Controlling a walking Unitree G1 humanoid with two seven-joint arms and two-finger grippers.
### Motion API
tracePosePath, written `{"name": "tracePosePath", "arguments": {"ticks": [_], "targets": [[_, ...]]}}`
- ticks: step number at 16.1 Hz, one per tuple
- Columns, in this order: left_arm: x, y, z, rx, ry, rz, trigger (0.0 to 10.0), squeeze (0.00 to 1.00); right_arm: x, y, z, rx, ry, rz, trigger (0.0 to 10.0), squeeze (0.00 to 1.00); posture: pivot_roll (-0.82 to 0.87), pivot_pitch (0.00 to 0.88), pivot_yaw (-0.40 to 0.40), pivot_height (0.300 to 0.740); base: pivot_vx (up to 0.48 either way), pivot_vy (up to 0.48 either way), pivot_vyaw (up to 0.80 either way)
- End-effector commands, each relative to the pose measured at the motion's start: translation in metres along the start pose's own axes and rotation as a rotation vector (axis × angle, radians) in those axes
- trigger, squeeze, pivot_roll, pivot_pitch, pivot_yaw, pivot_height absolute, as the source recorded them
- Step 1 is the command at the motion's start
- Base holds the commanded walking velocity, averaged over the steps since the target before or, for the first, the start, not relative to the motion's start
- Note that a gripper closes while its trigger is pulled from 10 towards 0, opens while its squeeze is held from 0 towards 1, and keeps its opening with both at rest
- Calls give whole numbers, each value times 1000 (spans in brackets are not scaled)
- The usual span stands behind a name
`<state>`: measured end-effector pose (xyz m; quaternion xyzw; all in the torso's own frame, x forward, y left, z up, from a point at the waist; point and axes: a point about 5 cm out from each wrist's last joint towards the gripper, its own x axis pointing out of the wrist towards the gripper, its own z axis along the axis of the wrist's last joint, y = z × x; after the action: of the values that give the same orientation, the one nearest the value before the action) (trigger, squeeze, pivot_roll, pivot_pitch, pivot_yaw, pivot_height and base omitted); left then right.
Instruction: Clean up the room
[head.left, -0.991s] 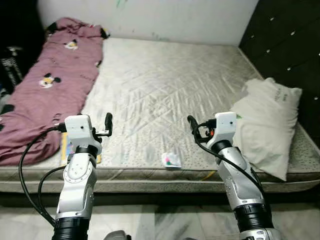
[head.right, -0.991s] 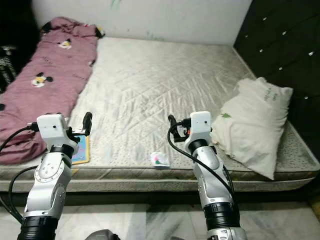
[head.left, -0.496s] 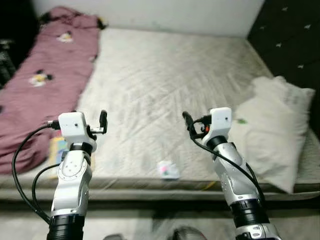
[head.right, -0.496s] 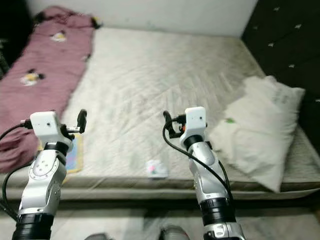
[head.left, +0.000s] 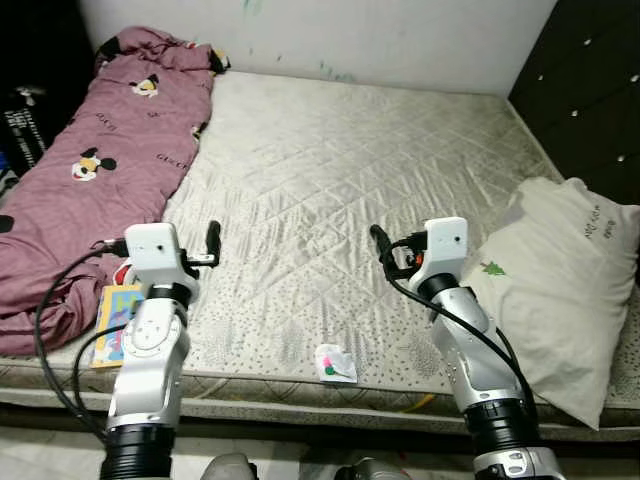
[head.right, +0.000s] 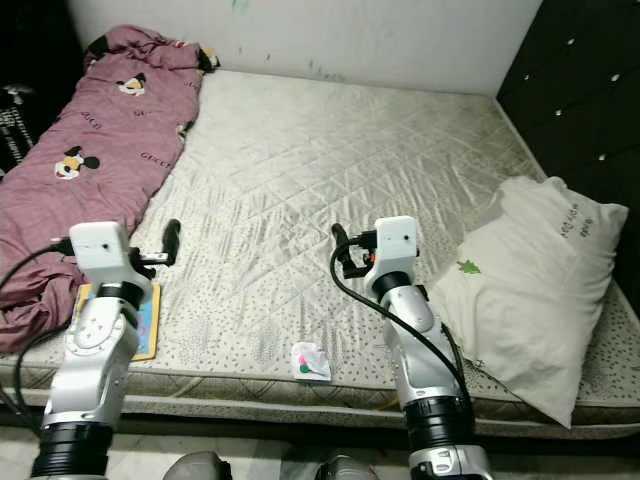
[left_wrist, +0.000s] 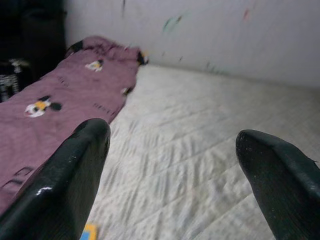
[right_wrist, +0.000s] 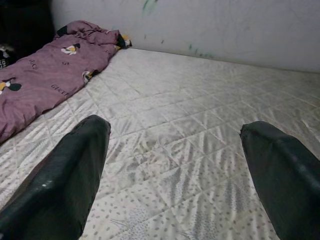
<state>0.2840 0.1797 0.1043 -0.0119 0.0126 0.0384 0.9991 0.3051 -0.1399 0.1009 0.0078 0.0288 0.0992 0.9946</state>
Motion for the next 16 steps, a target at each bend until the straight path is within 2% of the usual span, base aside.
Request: {"name": "tracePosePath", "arguments": {"ticks": [1,2,3,4,7,8,11,14,16], "targets": [[2,-2,4,43,5,24,10000,0,0,-7,2,-4,0,-16,10000,0,40,0,-62,740,0,0,0],[1,-4,7,44,-23,-8,10000,0,1,-6,2,1,4,-13,10000,0,42,0,-63,740,0,0,-800],[-2,-7,9,3,-57,-71,10000,0,1,-5,2,-1,2,-7,10000,0,42,0,-63,740,0,0,0],[-5,-9,10,-21,-71,-86,10000,0,0,-4,2,-8,0,-3,10000,0,42,0,-62,740,0,0,0],[-14,-13,22,-58,-91,-35,10000,0,-1,-4,8,-23,-20,-10,10000,0,49,0,-59,740,0,0,0],[-18,-15,26,-97,-95,-18,10000,0,0,-2,13,-4,-34,-15,10000,0,51,0,-58,740,0,0,0],[-24,-16,18,-69,-62,2,10000,0,-1,7,15,13,-51,3,10000,0,53,0,-61,740,0,0,0],[-23,-8,20,-70,-42,38,10000,0,-3,4,15,34,-42,0,10000,0,52,17,-63,740,0,0,0],[-24,-9,18,-82,-28,37,10000,0,-5,4,15,34,-39,6,10000,0,49,20,-67,740,0,0,0]]}}
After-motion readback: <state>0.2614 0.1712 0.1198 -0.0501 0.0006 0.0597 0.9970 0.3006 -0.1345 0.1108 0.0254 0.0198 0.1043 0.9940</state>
